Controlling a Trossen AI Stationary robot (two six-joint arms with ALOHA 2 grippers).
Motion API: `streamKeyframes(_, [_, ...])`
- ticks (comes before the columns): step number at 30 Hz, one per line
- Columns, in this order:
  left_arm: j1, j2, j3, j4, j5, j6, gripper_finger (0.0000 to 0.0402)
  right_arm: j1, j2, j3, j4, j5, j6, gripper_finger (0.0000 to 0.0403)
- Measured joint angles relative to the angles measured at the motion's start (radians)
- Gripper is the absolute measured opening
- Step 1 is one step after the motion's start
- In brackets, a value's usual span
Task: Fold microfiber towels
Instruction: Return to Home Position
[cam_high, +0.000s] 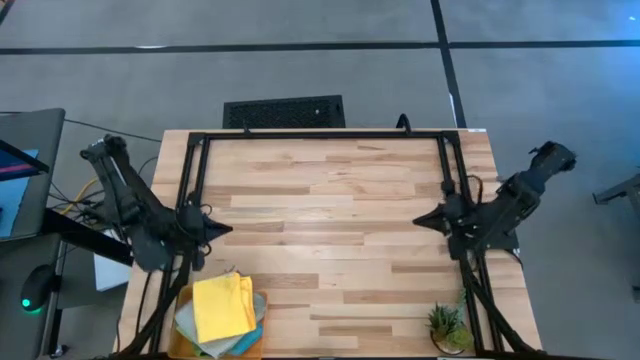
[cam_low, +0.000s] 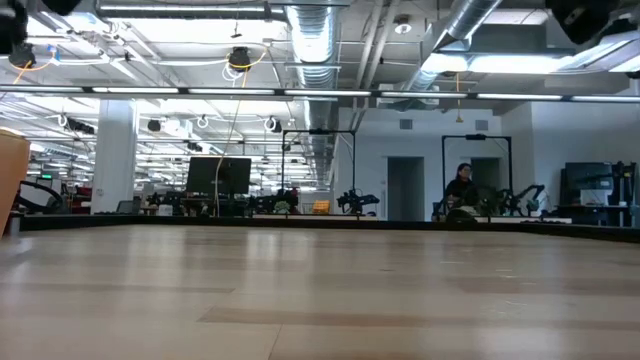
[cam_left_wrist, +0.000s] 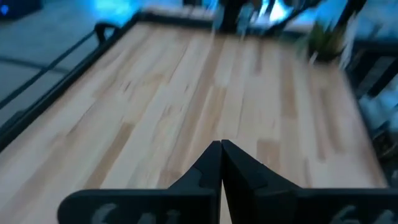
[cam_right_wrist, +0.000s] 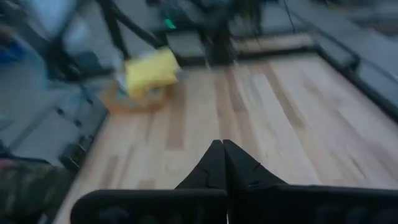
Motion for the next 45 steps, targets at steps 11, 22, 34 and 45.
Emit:
streamKeyframes(11, [0.163, -0.456, -0.369, 0.588, 0.143, 0.601, 0.0000, 0.011, -0.270, -0.146, 0.258, -0.082, -0.337, 0.0013])
streamKeyframes(22, [0.343, -0.778, -0.543, 0.745, 0.290, 0.883, 0.0000, 0.010, -0.435, -0.300, 0.368, -0.088, -0.422, 0.0012])
streamKeyframes(34, [0.386, -0.810, -0.642, 0.729, 0.312, 0.853, 0.0000, 0.009, -0.517, -0.483, 0.529, -0.096, -0.498, 0.0012])
streamKeyframes(45, [0.386, -0.810, -0.769, 0.798, 0.303, 0.832, 0.0000, 0.009, -0.582, -0.687, 0.720, -0.101, -0.522, 0.0012])
